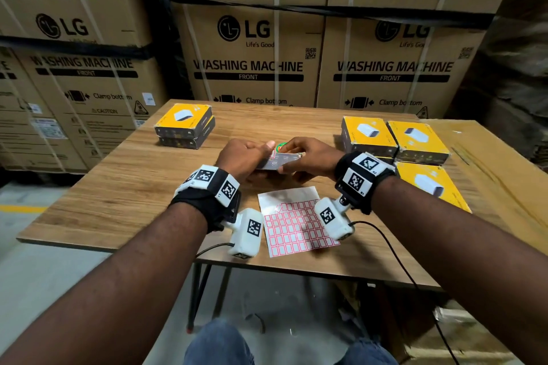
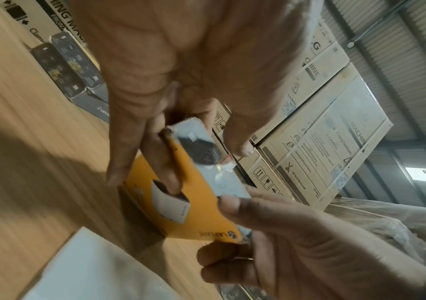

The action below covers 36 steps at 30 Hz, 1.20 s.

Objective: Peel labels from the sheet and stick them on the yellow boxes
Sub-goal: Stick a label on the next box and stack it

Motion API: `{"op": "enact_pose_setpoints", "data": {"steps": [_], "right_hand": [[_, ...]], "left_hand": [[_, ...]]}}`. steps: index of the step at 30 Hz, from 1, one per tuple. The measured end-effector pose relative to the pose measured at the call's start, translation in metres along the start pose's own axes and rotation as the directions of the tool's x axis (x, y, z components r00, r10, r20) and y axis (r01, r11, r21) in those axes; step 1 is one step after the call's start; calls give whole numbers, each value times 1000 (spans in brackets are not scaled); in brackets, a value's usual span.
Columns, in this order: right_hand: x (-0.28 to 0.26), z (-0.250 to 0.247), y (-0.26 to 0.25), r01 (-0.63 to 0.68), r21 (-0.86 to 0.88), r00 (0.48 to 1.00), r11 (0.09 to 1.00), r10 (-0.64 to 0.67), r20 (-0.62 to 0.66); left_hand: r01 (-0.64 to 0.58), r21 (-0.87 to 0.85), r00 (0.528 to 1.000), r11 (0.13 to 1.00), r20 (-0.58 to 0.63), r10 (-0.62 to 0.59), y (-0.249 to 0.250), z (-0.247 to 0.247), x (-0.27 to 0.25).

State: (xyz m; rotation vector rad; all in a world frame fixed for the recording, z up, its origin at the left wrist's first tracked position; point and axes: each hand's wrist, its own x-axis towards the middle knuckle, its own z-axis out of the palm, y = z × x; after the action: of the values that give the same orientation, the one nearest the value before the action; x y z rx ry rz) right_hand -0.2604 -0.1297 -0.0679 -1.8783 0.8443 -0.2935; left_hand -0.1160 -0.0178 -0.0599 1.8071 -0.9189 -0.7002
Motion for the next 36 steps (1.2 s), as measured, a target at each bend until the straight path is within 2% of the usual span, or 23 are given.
{"op": "enact_pose_setpoints", "data": {"steps": [5, 9, 11, 15, 20, 24, 25, 27, 29, 30, 33, 36], "right_hand": [[-2, 10, 8, 129, -93, 971, 987, -145, -192], [-1, 10, 4, 190, -67, 940, 979, -201, -276], [-3, 10, 1, 212, -148, 916, 966, -250, -314], [-8, 11, -4, 218, -335, 881, 917, -333, -337], [-14, 17, -5, 272, -341, 864, 900, -384, -325], [-13, 16, -7, 255, -244, 864, 936, -334, -377], [-12, 16, -8, 232, -186, 873, 955, -289, -394], [-11, 16, -14, 194, 48, 909, 980, -161, -385], [-11, 15, -19, 132, 291, 956, 947, -44, -291], [-10, 14, -20, 102, 344, 966, 933, -10, -257], [-4, 12, -17, 48, 405, 970, 913, 54, -236], [1, 15, -16, 5, 481, 967, 877, 118, -225]], "left_hand": [[39, -126, 999, 991, -24, -42, 5, 5, -3], [-23, -145, 994, 989, -108, 8, 8, 6, -2], [-26, -192, 993, 981, -115, 4, 10, 7, -1], [55, -350, 992, 935, -90, -92, 14, 9, 0], [34, -435, 972, 900, -193, -130, 13, 4, 0], [-28, -484, 963, 875, -246, -106, 13, 8, 1], [-39, -488, 960, 872, -260, -103, 12, 10, 4], [-48, -449, 960, 892, -268, -83, 12, 11, 6], [-48, -407, 966, 912, -250, -61, -9, 17, 31], [-39, -379, 972, 925, -227, -52, -16, 19, 39], [-32, -380, 988, 924, -154, -30, 8, 18, 7], [-43, -399, 994, 916, -107, 0, 6, 18, 6]]}}
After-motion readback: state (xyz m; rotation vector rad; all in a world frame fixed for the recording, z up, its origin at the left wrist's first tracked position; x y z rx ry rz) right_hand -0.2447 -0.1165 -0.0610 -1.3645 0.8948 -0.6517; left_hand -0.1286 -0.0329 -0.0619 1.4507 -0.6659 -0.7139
